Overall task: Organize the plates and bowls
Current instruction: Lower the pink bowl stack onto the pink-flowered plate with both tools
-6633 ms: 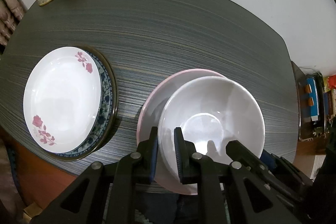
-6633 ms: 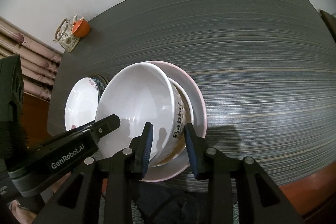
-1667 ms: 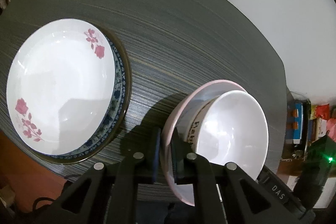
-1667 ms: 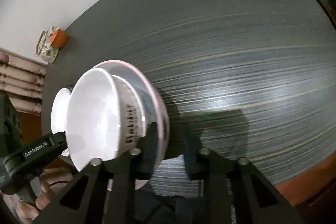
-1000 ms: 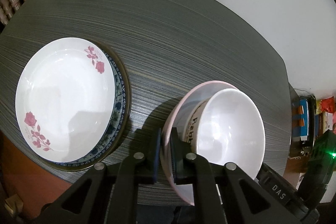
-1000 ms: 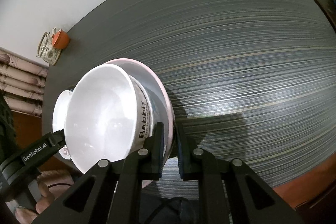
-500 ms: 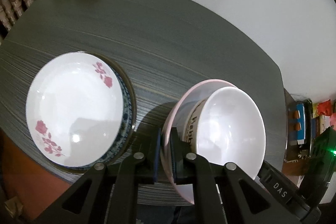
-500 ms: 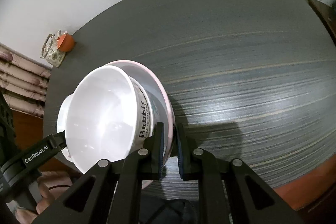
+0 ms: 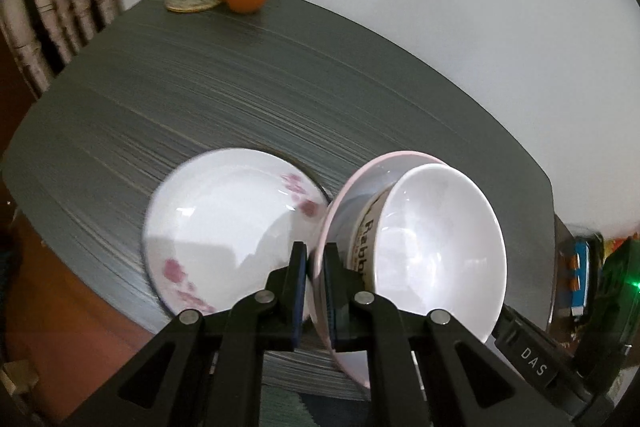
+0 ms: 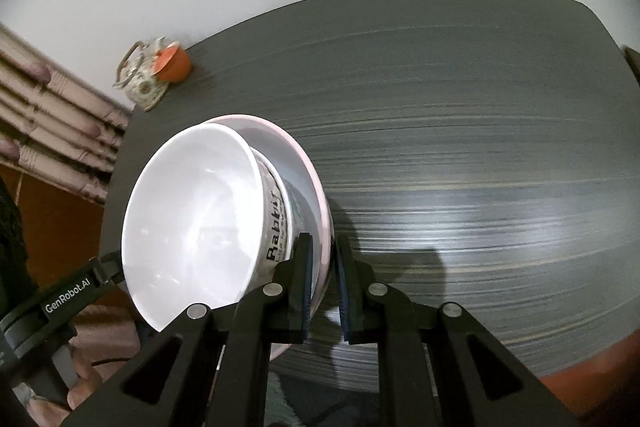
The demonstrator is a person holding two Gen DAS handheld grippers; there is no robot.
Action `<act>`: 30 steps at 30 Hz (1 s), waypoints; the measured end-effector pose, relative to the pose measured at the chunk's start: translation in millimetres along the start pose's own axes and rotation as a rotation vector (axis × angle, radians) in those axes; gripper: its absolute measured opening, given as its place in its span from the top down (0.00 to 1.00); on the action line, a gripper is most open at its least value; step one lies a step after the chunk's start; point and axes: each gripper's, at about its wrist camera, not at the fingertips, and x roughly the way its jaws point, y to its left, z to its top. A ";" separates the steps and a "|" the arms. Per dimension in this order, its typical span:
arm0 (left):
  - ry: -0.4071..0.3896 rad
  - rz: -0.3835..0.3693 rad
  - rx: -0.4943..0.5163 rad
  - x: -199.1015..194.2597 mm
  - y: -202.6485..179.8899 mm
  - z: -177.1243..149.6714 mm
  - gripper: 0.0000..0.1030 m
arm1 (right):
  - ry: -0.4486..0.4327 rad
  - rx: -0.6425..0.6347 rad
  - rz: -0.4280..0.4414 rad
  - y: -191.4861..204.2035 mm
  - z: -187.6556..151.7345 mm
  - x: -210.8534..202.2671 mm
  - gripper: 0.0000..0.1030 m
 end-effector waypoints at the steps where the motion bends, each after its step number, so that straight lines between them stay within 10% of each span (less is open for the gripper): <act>1: -0.005 0.007 -0.011 -2.4 7.1 1.7 0.94 | 0.003 -0.009 0.005 5.5 1.4 2.1 0.87; 30: 0.004 0.034 -0.158 7.7 89.7 10.1 0.93 | 0.099 -0.148 0.015 100.1 -1.9 64.7 0.87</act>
